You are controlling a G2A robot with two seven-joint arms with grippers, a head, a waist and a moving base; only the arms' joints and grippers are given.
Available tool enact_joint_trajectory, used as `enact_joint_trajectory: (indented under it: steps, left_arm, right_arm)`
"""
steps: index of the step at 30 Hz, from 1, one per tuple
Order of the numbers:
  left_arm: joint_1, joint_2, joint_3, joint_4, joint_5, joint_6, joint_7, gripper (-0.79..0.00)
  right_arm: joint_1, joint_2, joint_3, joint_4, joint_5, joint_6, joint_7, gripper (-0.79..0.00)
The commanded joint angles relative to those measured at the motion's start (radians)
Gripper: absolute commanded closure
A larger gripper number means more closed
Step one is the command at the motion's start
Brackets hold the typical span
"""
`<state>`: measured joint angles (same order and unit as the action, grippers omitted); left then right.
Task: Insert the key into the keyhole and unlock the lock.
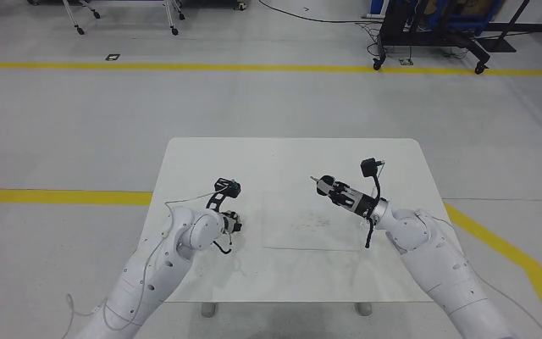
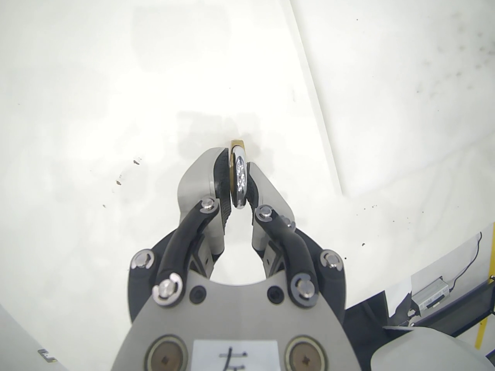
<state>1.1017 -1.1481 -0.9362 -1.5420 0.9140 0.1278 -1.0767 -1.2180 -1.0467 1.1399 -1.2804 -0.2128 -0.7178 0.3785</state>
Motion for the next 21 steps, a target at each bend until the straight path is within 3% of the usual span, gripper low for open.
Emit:
enact_joint_trajectory:
  steps: [1,4,8,13,21]
  left_arm:
    - [0.001,0.0,-0.001,-0.002,0.006,0.002,0.0,-0.123]
    - [0.004,-0.001,-0.004,-0.007,0.009,0.001,0.001,-0.179]
    - [0.008,-0.002,-0.005,-0.012,0.015,0.001,-0.002,-0.172]
    - [0.01,-0.004,-0.006,-0.013,0.023,0.0,0.0,-0.003]
    - [0.02,-0.005,-0.012,-0.03,0.037,0.002,0.007,-0.062]
  right_arm:
    - [0.0,0.0,0.0,0.0,0.0,0.0,0.0,0.0]
    - [0.0,0.0,0.0,0.0,0.0,0.0,0.0,0.0]
    - [0.0,0.0,0.0,0.0,0.0,0.0,0.0,0.0]
    - [0.0,0.0,0.0,0.0,0.0,0.0,0.0,0.0]
    - [0.0,0.0,0.0,0.0,0.0,0.0,0.0,0.0]
